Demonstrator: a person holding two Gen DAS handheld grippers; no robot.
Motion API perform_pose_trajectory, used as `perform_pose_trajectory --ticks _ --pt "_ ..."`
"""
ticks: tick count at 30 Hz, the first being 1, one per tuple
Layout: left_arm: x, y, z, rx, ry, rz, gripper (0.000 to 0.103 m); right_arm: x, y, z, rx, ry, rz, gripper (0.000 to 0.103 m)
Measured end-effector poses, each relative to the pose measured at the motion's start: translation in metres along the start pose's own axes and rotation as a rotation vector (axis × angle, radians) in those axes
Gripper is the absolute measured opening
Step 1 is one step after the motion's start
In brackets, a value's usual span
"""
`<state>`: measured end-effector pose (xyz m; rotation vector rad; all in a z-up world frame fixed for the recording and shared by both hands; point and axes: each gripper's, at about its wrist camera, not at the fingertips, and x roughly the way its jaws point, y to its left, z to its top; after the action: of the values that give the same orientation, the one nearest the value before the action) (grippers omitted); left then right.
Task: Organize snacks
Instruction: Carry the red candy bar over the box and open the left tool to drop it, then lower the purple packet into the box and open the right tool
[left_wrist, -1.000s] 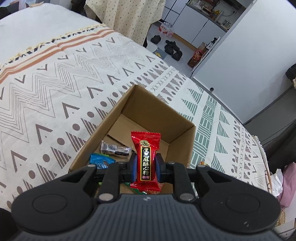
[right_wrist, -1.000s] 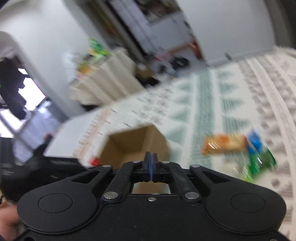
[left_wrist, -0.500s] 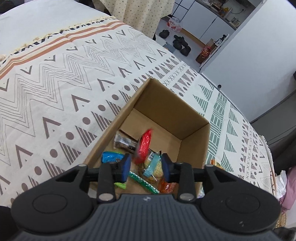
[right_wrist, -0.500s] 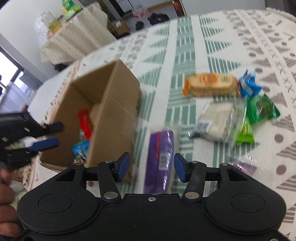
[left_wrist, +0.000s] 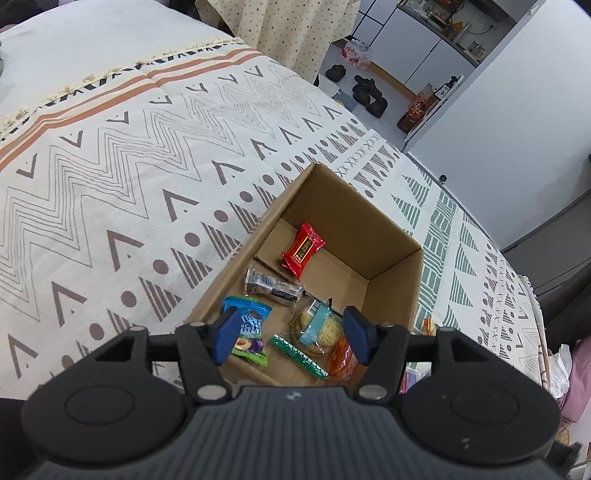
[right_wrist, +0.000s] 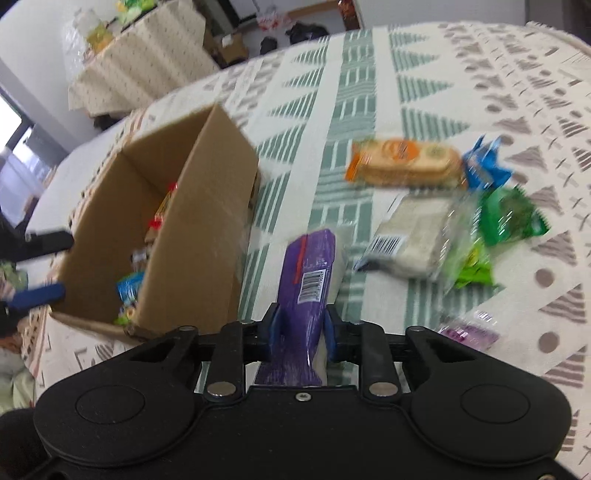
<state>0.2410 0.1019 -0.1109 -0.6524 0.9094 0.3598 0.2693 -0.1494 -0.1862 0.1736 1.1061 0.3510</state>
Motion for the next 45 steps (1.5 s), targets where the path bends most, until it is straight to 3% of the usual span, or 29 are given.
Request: perform_pose_trajectory --ticks 9,16,28,30,31,33,39,42,45 --pt "-0.02 0.001 -0.001 0.033 -0.024 0.001 0.072 -0.035 0.002 0.018 0.002 -0.122 0.049 0.022" --pt "-0.027 0.012 -0.005 0.025 -0.019 0.018 0.073 -0.056 0.005 0.026 0.013 -0.21 0.075 0.022" --pt "-0.039 0.023 -0.005 0.027 -0.013 0.04 0.075 -0.061 0.031 0.04 0.032 -0.287 0.257 0.023" --pt "-0.043 0.023 -0.005 0.031 -0.018 0.044 0.075 -0.059 0.034 0.042 0.038 -0.329 0.32 0.028" --pt "-0.045 0.023 -0.005 0.034 -0.021 0.046 0.075 -0.058 0.035 0.043 0.045 -0.334 0.331 0.044" --pt "-0.048 0.021 -0.006 0.04 -0.028 0.046 0.075 -0.06 0.035 0.043 0.052 -0.343 0.31 0.058" --pt "-0.051 0.004 -0.015 0.067 -0.032 0.044 0.082 -0.073 0.022 0.038 0.051 -0.326 0.244 0.059" --pt "-0.053 -0.007 -0.023 0.085 -0.048 0.046 0.087 -0.084 0.012 0.035 0.055 -0.322 0.227 0.07" --pt "-0.054 -0.02 -0.031 0.099 -0.054 0.044 0.092 -0.093 0.004 0.031 0.047 -0.319 0.214 0.073"
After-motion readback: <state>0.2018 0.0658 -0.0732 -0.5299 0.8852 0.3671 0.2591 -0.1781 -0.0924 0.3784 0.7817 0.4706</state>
